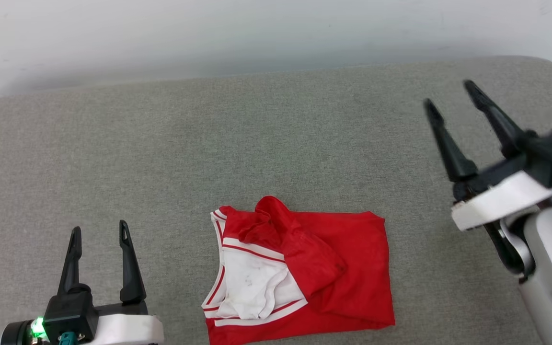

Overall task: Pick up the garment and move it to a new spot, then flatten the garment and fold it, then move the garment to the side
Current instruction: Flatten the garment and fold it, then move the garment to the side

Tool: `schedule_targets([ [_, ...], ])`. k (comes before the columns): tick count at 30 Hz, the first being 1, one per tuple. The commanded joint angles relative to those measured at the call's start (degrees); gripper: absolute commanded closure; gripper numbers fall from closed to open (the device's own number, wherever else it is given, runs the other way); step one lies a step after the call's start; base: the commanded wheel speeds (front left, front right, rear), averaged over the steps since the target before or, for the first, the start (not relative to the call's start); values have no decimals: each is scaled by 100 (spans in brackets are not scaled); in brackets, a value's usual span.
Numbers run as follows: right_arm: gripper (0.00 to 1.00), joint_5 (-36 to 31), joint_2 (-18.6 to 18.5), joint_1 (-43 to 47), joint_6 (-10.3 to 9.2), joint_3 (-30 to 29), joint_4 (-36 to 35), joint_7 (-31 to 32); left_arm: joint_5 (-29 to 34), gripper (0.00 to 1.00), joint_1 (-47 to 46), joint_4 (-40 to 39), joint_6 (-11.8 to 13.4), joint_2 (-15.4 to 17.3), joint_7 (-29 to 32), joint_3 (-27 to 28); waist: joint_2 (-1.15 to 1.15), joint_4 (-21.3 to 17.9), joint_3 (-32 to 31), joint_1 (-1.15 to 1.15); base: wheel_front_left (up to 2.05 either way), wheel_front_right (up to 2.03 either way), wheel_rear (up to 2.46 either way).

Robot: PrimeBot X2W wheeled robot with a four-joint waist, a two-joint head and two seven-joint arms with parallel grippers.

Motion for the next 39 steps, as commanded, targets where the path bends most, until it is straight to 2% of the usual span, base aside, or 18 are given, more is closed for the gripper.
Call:
schedule_targets([
  [1,0,-215,185,340,-3,-388,-91,-66,-20,0,60,-17,-15,-7,-13,21,0,-16,-16,0,0,0,0],
  [4,0,-640,521,898,-2,-970,-435,-95,-13,0,85,-13,-35,-8,-13,34,0,-31,-28,0,0,0,0],
  [8,0,-976,930,1632,-3,-1454,-909,-94,4,0,94,31,-26,-8,-13,39,0,-56,-36,0,0,0,0],
  [13,0,-1226,1315,2317,-2,-1750,-1240,-97,-2,0,119,85,-43,-10,-13,7,0,-51,-65,0,0,0,0],
  [20,0,-1312,1647,2958,-2,-2027,-1264,-97,-73,0,189,196,-56,-10,-13,-41,0,2,-174,0,0,0,0],
  [32,0,-1414,1786,3191,-2,-2132,-1358,-98,-93,0,369,321,-85,-11,-13,-72,0,58,-330,0,0,0,0],
  [39,0,-1465,1441,2524,-2,-2170,-1593,-98,-107,0,298,335,-114,-12,-13,-59,0,61,-302,0,0,0,0],
])
